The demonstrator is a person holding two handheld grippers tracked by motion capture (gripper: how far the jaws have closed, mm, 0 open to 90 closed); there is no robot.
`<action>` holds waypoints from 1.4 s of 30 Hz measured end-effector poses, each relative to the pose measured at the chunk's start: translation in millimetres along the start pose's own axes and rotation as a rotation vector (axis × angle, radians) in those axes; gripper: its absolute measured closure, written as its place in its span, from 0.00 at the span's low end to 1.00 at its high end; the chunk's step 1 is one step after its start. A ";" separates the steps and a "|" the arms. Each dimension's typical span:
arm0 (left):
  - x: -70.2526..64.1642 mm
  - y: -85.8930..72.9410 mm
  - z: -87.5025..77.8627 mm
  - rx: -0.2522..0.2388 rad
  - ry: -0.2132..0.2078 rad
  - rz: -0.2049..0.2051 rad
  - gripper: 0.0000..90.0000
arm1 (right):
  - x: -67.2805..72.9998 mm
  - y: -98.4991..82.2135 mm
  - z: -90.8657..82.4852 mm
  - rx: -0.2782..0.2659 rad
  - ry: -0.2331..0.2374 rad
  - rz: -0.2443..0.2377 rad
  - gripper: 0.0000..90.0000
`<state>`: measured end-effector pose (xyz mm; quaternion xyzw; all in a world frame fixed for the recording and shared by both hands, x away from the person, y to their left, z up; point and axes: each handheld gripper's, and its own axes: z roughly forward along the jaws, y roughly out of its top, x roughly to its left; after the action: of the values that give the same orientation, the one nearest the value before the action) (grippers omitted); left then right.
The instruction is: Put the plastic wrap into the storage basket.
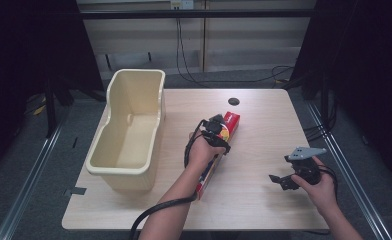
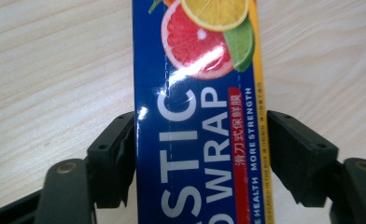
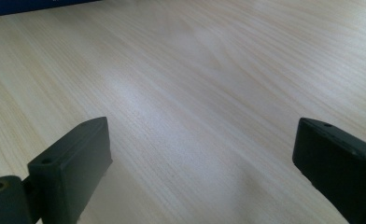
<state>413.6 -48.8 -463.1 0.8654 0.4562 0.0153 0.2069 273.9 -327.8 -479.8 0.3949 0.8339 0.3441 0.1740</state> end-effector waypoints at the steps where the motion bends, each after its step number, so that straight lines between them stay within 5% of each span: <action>1: 0.4 0.4 -0.7 0.023 0.018 0.011 0.36 | 0.3 -0.1 -0.1 -0.001 -0.002 0.005 0.05; 5: 1.4 2.4 -3.5 0.039 0.026 -0.026 0.44 | -0.2 -0.6 -0.8 0.000 -0.001 0.004 0.05; 7: 0.9 2.7 -5.8 0.083 0.023 -0.009 0.45 | -0.2 -0.7 -0.8 0.002 -0.001 0.005 0.05; 11: 6.2 0.6 -16.6 0.112 -0.053 -0.059 0.45 | -0.5 -0.6 -0.6 0.002 -0.001 0.003 0.05; 16: 11.7 2.3 -39.6 0.157 -0.020 -0.033 0.45 | -0.5 0.1 -0.5 -0.005 0.000 -0.004 0.05; 31: 32.9 7.8 -109.0 0.183 -0.015 -0.088 0.45 | 0.4 1.7 -2.3 -0.012 -0.008 0.002 0.05; 42: 41.5 12.0 -141.6 0.214 -0.007 -0.106 0.45 | 0.2 2.1 -2.5 -0.018 -0.004 0.000 0.05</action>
<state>416.8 27.0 -335.9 0.8571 0.4998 -0.0476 0.1153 273.4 -327.8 -476.6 0.3940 0.8304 0.3510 0.1792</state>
